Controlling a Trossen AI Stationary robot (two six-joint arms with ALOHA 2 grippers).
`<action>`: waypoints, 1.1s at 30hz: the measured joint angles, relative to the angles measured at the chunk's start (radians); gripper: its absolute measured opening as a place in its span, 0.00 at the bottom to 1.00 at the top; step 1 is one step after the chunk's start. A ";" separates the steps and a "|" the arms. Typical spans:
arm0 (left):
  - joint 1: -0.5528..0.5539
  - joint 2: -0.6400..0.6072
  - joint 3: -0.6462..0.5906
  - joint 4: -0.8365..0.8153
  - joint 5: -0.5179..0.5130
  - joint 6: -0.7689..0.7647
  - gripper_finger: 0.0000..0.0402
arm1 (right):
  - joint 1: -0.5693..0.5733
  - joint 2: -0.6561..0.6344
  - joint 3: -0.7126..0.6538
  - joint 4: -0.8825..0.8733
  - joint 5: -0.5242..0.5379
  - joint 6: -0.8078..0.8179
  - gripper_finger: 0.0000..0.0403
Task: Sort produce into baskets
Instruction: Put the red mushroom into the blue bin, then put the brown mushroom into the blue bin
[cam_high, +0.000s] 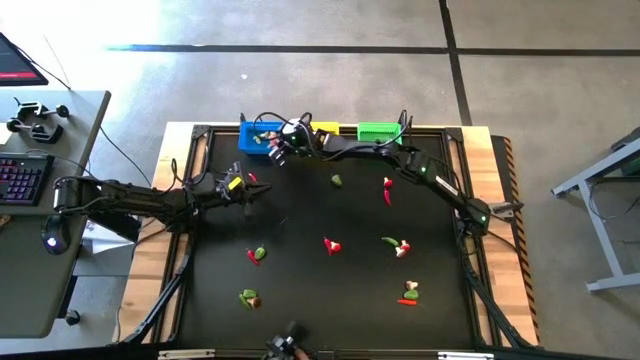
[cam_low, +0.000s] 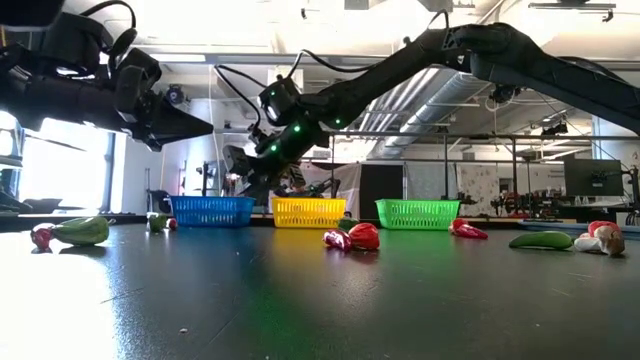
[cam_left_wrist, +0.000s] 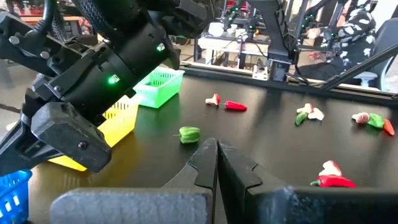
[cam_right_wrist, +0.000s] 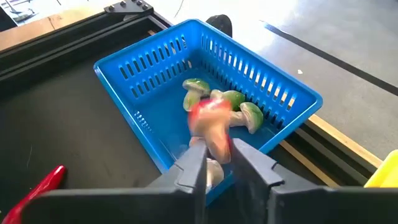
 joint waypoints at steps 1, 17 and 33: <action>0.000 0.000 0.000 0.000 0.000 0.000 0.00 | 0.000 0.000 0.000 0.000 -0.002 0.000 0.20; -0.001 0.000 0.000 0.004 0.080 -0.002 0.00 | 0.068 -0.060 -0.001 -0.111 0.123 -0.178 0.01; -0.007 0.000 0.013 -0.010 0.166 -0.001 0.00 | 0.093 -0.391 -0.689 0.346 0.154 -0.064 0.00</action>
